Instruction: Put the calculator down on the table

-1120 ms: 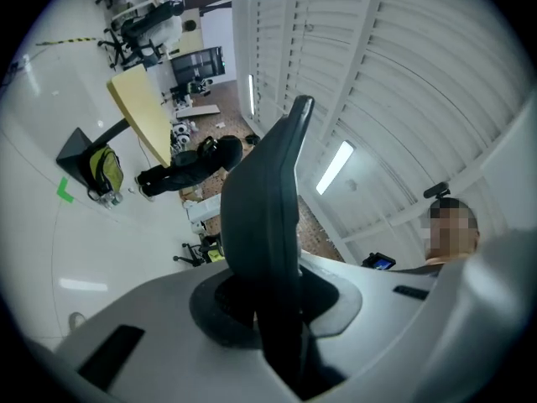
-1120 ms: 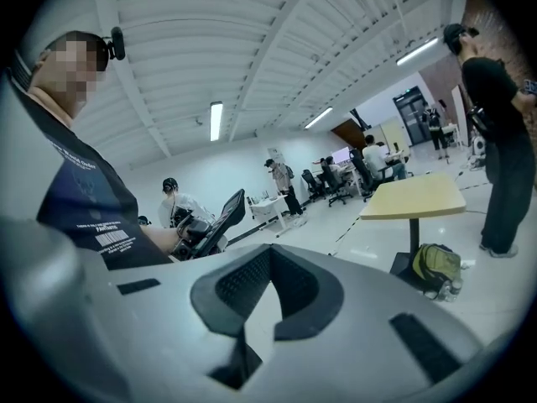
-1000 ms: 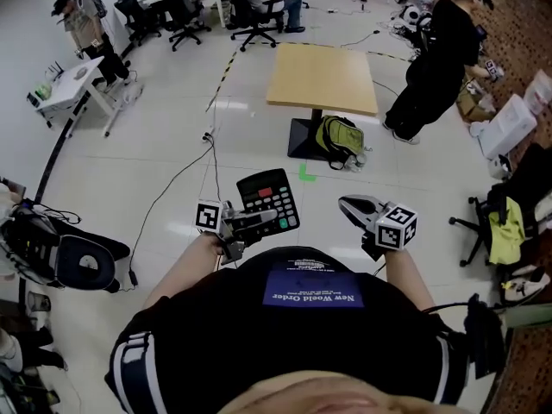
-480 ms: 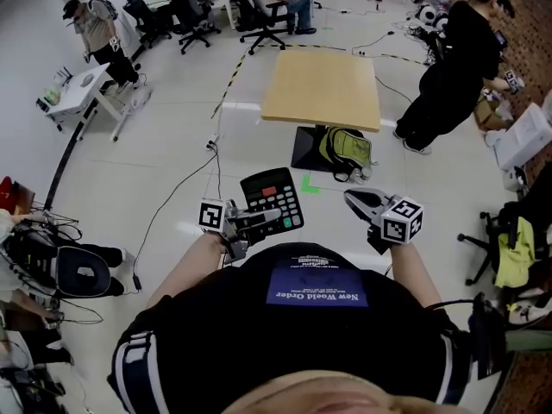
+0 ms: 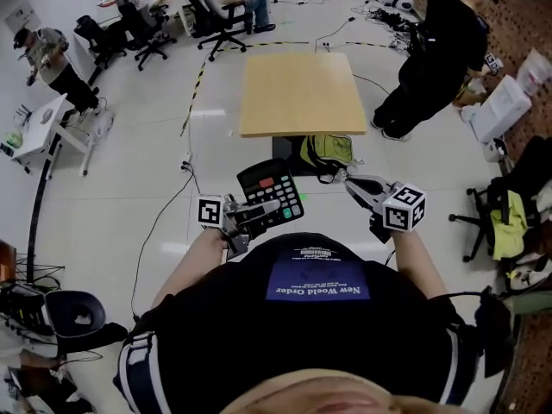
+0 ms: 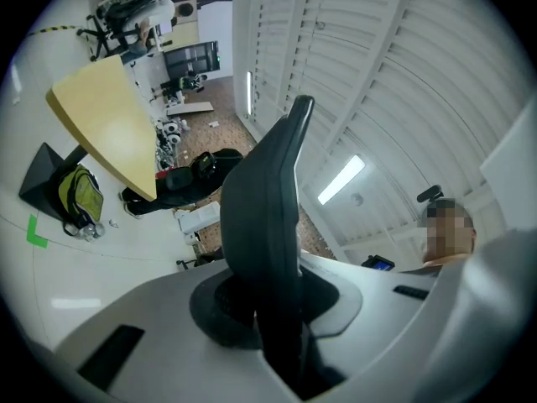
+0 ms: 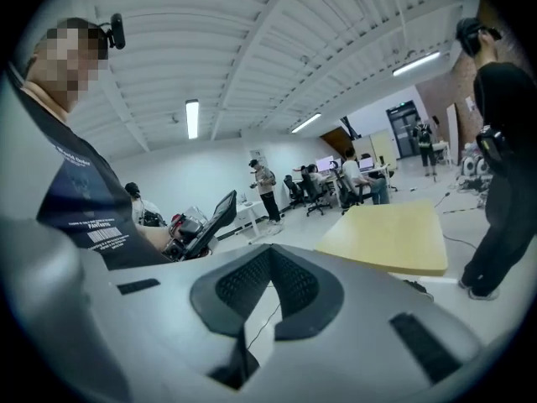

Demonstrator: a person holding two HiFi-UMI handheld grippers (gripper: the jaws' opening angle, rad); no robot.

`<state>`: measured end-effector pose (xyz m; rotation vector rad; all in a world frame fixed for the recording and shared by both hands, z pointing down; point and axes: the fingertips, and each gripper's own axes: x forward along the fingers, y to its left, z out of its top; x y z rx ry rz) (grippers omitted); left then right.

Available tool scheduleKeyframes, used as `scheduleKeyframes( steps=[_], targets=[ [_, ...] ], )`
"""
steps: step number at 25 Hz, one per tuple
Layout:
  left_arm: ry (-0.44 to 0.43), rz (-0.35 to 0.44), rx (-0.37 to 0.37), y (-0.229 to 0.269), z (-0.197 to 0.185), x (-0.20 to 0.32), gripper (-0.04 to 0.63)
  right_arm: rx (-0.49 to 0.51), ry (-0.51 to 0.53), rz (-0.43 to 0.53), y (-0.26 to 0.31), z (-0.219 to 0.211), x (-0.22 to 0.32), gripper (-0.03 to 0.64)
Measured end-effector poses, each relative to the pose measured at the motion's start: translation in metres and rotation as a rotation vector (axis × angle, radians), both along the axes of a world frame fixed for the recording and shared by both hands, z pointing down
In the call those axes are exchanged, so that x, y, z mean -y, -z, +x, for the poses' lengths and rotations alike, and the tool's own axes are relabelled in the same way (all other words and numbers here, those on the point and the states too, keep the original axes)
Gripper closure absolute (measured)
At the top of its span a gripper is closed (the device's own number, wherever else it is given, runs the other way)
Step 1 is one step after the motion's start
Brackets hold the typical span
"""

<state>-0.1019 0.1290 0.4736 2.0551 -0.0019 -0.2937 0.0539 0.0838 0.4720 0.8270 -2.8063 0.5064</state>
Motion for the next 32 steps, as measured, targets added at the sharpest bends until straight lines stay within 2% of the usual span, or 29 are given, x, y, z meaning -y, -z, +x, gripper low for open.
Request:
scheduleKeyframes(
  steps=[4, 8, 13, 16, 21, 24, 27, 32],
  targets=[
    [-0.057, 0.013, 0.014, 0.007, -0.047, 0.049, 0.508, 0.012, -0.041, -0.007, 0.013, -0.046, 0.043, 0.629],
    [-0.07, -0.002, 0.028, -0.003, -0.082, 0.1, 0.508, 0.013, -0.059, -0.035, 0.004, -0.079, 0.078, 0.629],
    [-0.077, -0.001, 0.017, -0.003, -0.101, 0.145, 0.508, -0.002, -0.058, -0.057, 0.0, -0.102, 0.116, 0.629],
    [-0.075, -0.026, 0.003, -0.007, -0.101, 0.165, 0.508, 0.0, -0.057, -0.065, -0.001, -0.1, 0.143, 0.629],
    [-0.023, -0.046, 0.042, -0.023, -0.084, 0.204, 0.508, 0.028, -0.009, -0.069, -0.014, -0.081, 0.193, 0.629],
    [0.036, -0.035, 0.078, -0.017, -0.057, 0.246, 0.508, 0.043, 0.057, -0.056, -0.007, -0.058, 0.243, 0.629],
    [0.106, -0.021, 0.08, 0.0, -0.027, 0.291, 0.508, 0.034, 0.133, -0.038, 0.007, -0.034, 0.294, 0.629],
    [0.184, -0.018, 0.087, 0.0, -0.017, 0.31, 0.508, 0.042, 0.203, 0.0, 0.01, -0.024, 0.321, 0.629]
  ],
)
